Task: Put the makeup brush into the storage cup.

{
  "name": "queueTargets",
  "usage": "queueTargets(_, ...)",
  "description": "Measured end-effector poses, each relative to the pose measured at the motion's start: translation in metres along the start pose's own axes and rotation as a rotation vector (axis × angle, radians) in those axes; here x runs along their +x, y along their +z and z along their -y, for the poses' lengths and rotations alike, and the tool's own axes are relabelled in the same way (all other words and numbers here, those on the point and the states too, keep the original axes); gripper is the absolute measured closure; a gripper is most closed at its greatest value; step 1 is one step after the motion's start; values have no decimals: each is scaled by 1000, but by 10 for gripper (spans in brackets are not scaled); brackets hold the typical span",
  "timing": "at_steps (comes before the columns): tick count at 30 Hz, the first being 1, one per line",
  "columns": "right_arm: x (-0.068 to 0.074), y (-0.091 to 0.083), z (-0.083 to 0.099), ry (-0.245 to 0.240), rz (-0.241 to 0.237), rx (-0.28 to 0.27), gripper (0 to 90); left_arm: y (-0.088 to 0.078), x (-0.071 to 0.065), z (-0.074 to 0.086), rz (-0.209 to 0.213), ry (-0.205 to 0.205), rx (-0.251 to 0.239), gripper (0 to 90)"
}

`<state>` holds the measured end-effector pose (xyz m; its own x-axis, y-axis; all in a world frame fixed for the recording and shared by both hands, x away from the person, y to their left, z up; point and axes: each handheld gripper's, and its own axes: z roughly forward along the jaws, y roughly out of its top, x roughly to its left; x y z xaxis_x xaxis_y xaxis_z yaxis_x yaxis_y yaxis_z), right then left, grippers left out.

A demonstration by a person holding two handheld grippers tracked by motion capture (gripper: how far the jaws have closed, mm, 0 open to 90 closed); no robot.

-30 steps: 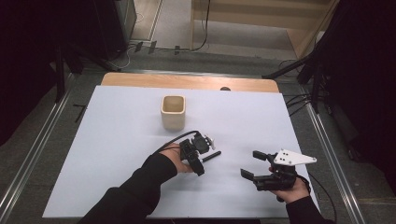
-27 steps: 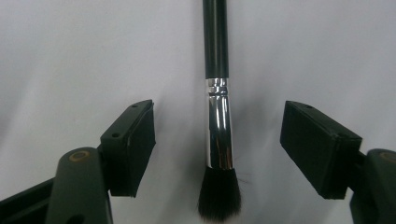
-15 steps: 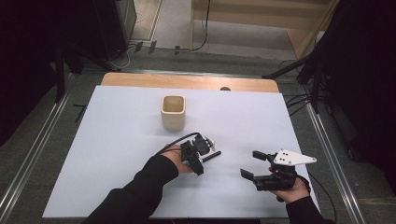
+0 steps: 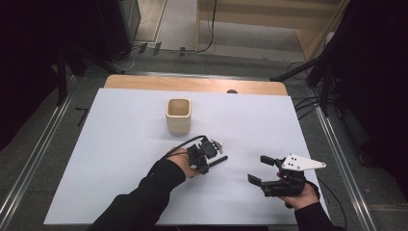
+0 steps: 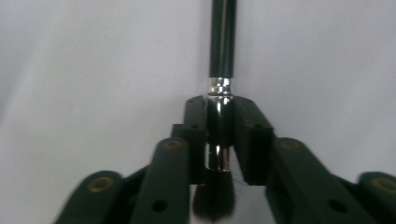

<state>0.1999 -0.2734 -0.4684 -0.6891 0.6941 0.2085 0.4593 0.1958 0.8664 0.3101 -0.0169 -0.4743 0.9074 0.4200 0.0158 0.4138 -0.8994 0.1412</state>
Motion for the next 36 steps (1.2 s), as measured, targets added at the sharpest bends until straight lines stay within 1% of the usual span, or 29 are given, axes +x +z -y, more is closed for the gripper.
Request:
queueTargets(2,0,0,0,0,0,0,152,0,0,0,6,-8,3,771)
queueTargets(6,0,0,0,-2,0,1,152,0,-1,-1,3,-1,11,777)
queueTargets(10,0,0,0,0,0,1,152,0,0,0,8,10,7,779)
queueTargets(14,0,0,0,-2,0,2,152,-1,0,0,9,12,5,781)
queueTargets(18,0,0,0,-2,1,1,153,-2,1,1,25,7,-12,781)
queueTargets(19,0,0,0,-3,2,0,154,-6,3,2,31,6,-34,781)
queueTargets(20,0,0,0,-3,2,0,154,-6,3,2,31,6,-34,781)
queueTargets(21,0,0,0,0,0,-1,154,-11,5,3,45,-6,-61,781)
queueTargets(23,0,-1,0,1,-3,-4,154,-14,6,4,50,-6,-70,781)
queueTargets(24,0,-1,0,-1,-5,-6,154,-20,8,7,62,-10,-94,781)
queueTargets(25,1,-1,0,-3,-6,-6,154,-20,8,7,62,-10,-94,781)
queueTargets(26,1,0,-1,-3,-7,-7,154,-25,9,10,71,-5,-118,781)
queueTargets(27,1,0,-1,-3,-7,-7,154,-25,9,10,71,-5,-118,781)
queueTargets(28,1,0,-1,-10,-10,-10,154,-29,10,14,80,-3,-135,781)
queueTargets(30,1,0,-1,-9,-14,-11,154,-32,10,16,85,-1,-140,781)
queueTargets(31,2,0,-2,-6,-25,-18,155,-36,11,20,89,4,-152,781)
queueTargets(32,3,0,-2,-7,-28,-20,155,-36,11,20,89,4,-152,781)
queueTargets(33,3,1,-2,-15,-37,-24,155,-41,11,26,95,1,-174,781)
queueTargets(34,3,1,-2,-15,-37,-24,155,-41,11,26,95,1,-174,781)
queueTargets(35,4,1,-3,-18,-40,-25,160,-43,11,28,100,7,-187,781)
queueTargets(36,4,2,-3,-23,-43,-25,166,-45,11,31,104,3,-201,781)
